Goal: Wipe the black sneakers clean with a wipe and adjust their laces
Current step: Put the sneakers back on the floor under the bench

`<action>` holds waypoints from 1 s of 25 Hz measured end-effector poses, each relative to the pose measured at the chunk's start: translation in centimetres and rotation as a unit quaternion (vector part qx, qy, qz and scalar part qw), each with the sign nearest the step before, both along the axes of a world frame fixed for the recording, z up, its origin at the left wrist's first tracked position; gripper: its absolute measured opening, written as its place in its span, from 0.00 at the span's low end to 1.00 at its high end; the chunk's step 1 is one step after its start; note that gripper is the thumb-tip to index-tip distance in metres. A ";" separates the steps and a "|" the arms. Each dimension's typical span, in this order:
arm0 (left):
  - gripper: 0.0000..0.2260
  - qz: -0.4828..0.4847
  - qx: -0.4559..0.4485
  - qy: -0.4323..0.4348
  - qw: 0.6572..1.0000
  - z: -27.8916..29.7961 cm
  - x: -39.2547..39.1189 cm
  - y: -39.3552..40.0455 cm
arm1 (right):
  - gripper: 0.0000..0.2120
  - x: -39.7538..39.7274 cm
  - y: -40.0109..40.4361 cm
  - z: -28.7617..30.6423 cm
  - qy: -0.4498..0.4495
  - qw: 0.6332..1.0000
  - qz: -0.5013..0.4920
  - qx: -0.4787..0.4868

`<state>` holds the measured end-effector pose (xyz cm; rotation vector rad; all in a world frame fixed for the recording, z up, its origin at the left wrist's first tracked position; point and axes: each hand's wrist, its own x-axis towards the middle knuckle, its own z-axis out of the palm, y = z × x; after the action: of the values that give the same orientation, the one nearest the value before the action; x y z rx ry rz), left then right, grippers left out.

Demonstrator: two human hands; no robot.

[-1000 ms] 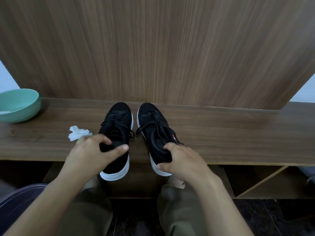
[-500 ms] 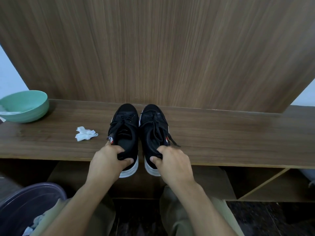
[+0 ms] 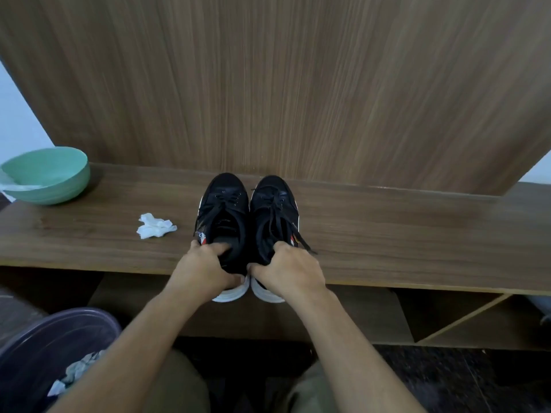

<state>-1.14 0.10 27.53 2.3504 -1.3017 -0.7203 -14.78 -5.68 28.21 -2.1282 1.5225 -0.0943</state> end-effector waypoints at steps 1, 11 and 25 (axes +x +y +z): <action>0.30 -0.008 0.006 -0.013 1.000 0.0 0.1 -0.2 | 0.26 0.1 -0.2 -0.1 0.009 1.000 0.000 0.007; 0.28 0.000 0.022 -0.027 0.999 -0.2 -0.3 -0.2 | 0.26 0.7 0.6 1.1 0.126 0.992 0.007 -0.005; 0.14 0.002 0.070 -0.023 0.997 0.4 -0.2 0.3 | 0.20 0.9 1.0 1.9 0.084 0.990 -0.029 0.106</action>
<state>-1.35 0.36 27.89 2.4935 -1.3050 -0.7844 -13.85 -4.69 30.08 -1.9641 1.6108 0.2220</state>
